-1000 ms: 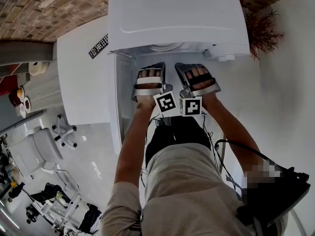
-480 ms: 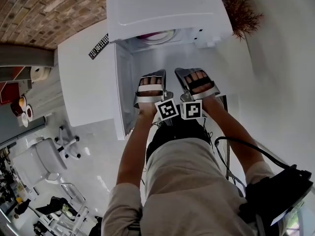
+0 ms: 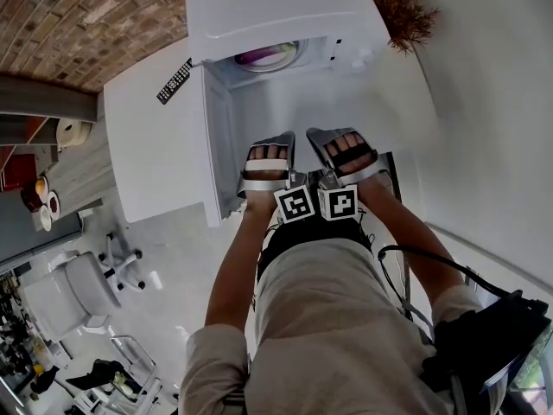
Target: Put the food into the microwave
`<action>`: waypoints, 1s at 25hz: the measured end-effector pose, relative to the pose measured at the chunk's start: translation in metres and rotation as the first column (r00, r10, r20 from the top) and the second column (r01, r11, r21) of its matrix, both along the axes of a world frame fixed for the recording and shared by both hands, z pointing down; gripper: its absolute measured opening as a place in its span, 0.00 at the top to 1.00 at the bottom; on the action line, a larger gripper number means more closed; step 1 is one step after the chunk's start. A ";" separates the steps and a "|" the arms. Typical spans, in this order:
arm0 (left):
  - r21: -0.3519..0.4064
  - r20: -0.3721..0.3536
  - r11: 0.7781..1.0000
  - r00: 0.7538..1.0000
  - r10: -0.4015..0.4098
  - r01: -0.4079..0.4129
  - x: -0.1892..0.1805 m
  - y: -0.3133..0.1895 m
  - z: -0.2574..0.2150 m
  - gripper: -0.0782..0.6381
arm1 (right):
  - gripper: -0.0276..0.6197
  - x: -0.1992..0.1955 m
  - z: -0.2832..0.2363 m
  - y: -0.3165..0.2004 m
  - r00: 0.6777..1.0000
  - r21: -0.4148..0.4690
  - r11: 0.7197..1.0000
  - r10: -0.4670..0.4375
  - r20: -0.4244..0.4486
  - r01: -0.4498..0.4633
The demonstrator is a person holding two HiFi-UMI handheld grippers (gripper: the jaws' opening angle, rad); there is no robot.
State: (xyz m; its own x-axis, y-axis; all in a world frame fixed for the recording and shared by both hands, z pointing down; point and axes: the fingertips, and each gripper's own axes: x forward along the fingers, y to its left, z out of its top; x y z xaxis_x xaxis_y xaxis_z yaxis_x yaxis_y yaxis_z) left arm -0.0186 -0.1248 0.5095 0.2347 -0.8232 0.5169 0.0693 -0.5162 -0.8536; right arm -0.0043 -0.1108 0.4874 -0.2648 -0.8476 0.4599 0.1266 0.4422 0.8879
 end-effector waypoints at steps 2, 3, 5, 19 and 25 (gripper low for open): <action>0.006 -0.002 1.000 1.000 0.015 -0.015 0.002 0.010 -0.004 0.88 | 0.92 0.000 -0.004 0.007 1.000 0.007 1.000 0.002 -0.003 -0.001; 0.010 -0.006 1.000 1.000 0.020 -0.020 0.003 0.014 -0.006 0.88 | 0.92 0.000 -0.005 0.009 1.000 0.011 1.000 0.001 -0.005 -0.001; 0.018 -0.013 1.000 1.000 0.026 -0.025 0.004 0.019 -0.009 0.88 | 0.92 -0.001 -0.007 0.012 1.000 0.019 1.000 -0.002 -0.007 0.002; 0.039 -0.003 0.999 1.000 0.026 -0.026 -0.003 0.019 -0.017 0.88 | 0.94 -0.007 -0.021 0.012 1.000 0.074 0.997 -0.016 -0.009 0.017; 0.047 0.003 0.999 1.000 0.026 -0.026 -0.005 0.015 -0.019 0.88 | 0.94 -0.008 -0.023 0.009 1.000 0.069 0.997 -0.019 -0.007 0.019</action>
